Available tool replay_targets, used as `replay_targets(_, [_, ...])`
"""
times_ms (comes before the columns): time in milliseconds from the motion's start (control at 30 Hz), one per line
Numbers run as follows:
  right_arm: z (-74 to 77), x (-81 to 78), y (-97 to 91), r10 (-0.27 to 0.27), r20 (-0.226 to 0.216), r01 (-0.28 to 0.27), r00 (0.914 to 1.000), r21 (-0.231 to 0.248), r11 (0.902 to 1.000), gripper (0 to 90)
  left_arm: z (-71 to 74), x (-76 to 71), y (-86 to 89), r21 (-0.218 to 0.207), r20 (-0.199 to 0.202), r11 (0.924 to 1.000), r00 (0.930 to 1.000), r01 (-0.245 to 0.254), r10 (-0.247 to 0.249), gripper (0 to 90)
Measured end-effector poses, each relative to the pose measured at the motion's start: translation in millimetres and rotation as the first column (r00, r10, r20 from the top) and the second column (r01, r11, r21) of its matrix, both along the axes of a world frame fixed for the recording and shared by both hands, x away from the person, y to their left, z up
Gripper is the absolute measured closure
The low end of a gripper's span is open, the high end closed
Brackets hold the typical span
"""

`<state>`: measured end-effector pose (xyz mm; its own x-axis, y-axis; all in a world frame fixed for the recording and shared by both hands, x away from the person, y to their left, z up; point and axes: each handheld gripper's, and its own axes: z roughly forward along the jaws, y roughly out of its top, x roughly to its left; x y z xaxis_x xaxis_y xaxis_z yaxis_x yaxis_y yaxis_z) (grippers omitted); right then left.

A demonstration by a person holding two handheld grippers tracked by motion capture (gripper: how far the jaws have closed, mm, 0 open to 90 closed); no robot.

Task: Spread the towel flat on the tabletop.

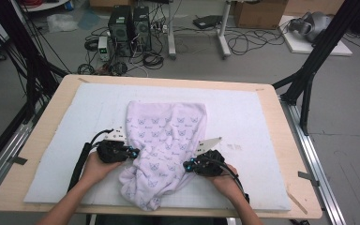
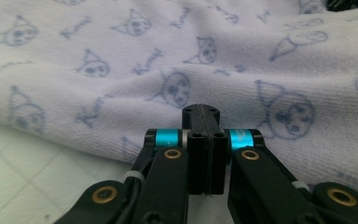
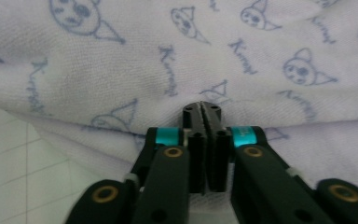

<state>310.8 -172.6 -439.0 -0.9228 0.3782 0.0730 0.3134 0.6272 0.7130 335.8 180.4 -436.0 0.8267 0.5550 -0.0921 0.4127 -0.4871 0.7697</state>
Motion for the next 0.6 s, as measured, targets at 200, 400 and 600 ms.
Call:
replay_targets(200, [24.6,12.2,-12.0,-0.056,0.051,0.055,0.9971,0.038,0.9978,89.8,17.4,9.4,11.0,-0.041,0.021,0.9969,0.9974,-0.068,0.068,89.7])
replay_targets(400, [29.8,10.4,-12.0,-0.042,0.057,0.040,0.9975,0.047,0.9981,88.0,19.2,13.5,12.1,-0.035,0.019,0.9934,0.9937,-0.109,0.110,85.1])
replay_targets(600, [32.2,-12.7,-10.7,0.023,0.052,-0.029,0.9984,0.130,0.9910,63.0,28.9,-12.1,18.9,-0.081,0.028,0.9966,0.9994,-0.017,0.019,61.3])
